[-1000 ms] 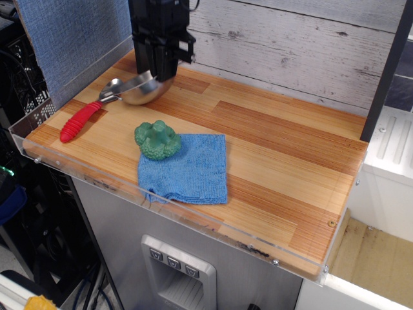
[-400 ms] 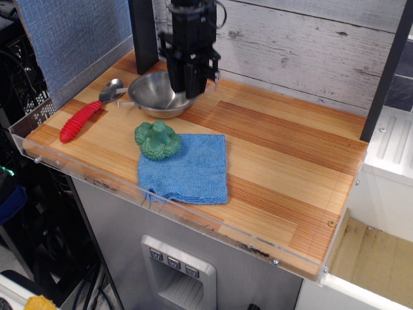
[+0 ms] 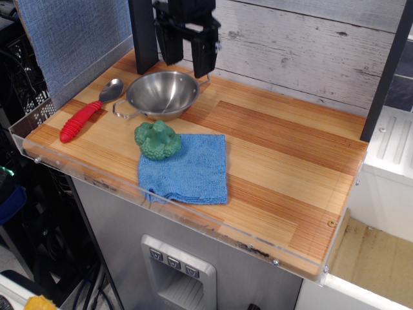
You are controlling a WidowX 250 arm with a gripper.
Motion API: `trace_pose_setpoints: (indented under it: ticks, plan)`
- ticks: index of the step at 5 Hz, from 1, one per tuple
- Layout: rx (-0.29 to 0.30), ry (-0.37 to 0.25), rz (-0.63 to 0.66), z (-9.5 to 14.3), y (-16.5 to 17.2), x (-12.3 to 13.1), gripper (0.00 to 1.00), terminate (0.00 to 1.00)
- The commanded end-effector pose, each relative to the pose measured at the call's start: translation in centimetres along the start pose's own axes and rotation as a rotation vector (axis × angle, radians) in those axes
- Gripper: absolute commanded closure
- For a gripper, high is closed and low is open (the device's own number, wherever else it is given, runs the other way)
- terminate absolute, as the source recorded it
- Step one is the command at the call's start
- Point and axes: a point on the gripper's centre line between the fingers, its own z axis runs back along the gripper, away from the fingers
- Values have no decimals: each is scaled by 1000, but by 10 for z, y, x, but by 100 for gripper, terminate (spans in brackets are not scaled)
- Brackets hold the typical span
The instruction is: Move the metal bowl behind the blue cloth.
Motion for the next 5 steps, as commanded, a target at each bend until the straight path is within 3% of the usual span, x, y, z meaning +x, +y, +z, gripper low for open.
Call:
trace_pose_setpoints:
  ticks: [1, 2, 3, 4, 5]
  plan:
    - [6, -75, 102, 55, -8, -24, 0, 0]
    - [-2, -84, 129, 59, -15, -28, 0, 0]
    - [75, -75, 170, 64, -23, -31, 0, 0]
    - [268, -72, 282, 66, -31, -32, 0, 0]
    - [268, -72, 282, 66, -31, -32, 0, 100]
